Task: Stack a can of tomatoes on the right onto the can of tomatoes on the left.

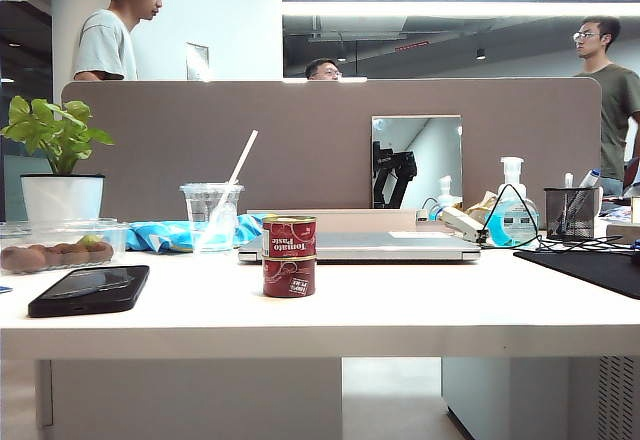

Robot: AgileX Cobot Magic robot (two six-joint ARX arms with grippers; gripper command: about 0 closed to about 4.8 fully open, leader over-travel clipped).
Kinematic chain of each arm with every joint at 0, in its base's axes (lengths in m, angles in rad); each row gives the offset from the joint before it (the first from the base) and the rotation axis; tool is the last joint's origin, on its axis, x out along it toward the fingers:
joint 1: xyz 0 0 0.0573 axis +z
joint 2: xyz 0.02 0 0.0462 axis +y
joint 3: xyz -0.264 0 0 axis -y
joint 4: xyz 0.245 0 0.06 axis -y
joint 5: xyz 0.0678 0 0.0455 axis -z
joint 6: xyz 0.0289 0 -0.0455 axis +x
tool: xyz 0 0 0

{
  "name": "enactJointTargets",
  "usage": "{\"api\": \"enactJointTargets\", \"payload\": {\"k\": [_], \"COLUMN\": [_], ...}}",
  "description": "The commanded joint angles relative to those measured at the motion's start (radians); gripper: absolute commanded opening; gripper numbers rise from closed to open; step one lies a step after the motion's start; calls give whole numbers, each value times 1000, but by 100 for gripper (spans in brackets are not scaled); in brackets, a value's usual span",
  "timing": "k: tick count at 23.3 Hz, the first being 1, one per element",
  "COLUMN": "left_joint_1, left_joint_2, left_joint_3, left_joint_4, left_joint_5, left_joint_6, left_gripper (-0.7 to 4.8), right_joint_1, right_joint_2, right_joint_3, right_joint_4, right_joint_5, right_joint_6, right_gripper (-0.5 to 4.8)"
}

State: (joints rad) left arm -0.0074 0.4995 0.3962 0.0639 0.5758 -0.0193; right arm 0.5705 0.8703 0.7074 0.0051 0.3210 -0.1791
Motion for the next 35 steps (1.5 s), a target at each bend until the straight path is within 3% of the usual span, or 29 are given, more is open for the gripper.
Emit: {"api": "enactJointTargets", "payload": {"k": [1,14,17,21,23,28,35], "left_joint_1": [-1,0,0,0,-2,0,0], "left_joint_2": [-2,-2,-2,-2,-1,-2,-2], "left_joint_3": [2,2,2,2,2,2,2], "left_joint_4": [11,10,5,2,-1,-5,-4], "left_joint_5": [4,4,4,4,5,4,4], "left_joint_6": [1,1,2,1,1,2,2], "left_gripper": [-4,-4,-4,-4,-5,-4,-4], "right_joint_1": [2,-28,-113,-250,-318,-483,-520], "right_joint_2": [-6,16,0,-103,-159,-392,-708], "right_joint_3": [5,-9,-42,-116,-153,-280,-483], "right_joint_4": [-31,-90,-87,-72,-43,32,30], "right_joint_5": [-9,-2,-66,-316,-372,-428,-379], "right_joint_6": [4,-1,4,4,4,4,5], "right_gripper": [-5,-5,-5,-5,-5,-5,-5]}}
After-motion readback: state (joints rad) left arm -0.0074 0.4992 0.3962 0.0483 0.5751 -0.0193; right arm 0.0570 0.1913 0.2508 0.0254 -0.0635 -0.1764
